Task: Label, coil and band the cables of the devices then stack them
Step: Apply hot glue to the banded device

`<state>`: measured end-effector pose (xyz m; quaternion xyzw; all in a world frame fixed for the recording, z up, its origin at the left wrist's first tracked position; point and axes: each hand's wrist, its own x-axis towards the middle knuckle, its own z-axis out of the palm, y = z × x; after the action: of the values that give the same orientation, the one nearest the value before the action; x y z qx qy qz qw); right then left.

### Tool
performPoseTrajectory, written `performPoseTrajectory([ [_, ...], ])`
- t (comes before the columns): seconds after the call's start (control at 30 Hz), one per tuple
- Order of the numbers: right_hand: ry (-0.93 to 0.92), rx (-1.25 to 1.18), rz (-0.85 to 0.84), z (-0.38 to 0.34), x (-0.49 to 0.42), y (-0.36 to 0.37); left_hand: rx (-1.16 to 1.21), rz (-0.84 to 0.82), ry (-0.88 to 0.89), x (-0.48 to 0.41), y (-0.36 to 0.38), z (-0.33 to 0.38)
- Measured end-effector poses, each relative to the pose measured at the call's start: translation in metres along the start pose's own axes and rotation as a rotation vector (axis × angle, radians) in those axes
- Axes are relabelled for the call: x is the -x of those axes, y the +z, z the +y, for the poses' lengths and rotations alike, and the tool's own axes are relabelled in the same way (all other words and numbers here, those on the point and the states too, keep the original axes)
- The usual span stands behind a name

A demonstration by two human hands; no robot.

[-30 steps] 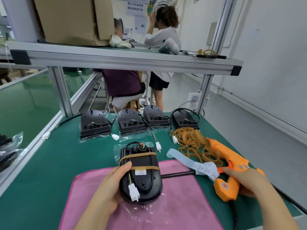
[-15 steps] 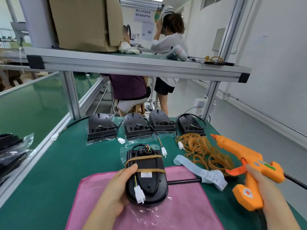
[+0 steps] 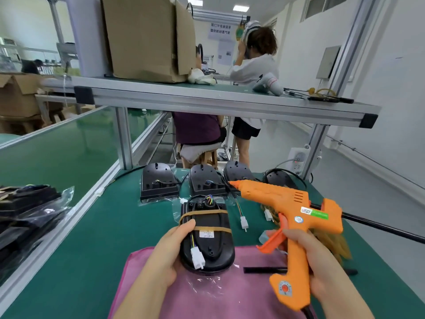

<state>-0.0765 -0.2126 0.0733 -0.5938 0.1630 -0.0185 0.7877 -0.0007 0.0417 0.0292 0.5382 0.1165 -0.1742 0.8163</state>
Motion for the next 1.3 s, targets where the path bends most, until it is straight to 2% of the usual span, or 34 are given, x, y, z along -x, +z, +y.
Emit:
performPoseTrajectory([
  [0.2,-0.040,0.039,-0.058,0.004,-0.001,0.021,-0.016,0.044,0.046,-0.011,-0.011,0.007],
  [0.43,-0.082,0.177,-0.043,0.007,-0.002,0.030,-0.028,0.065,0.082,-0.018,-0.013,0.005],
  [0.93,-0.114,0.286,-0.025,0.016,0.005,0.027,-0.023,0.073,0.104,-0.024,-0.014,0.000],
  [1.3,-0.121,0.258,-0.027,0.014,0.008,0.037,-0.019,0.068,0.120,-0.024,-0.013,-0.004],
])
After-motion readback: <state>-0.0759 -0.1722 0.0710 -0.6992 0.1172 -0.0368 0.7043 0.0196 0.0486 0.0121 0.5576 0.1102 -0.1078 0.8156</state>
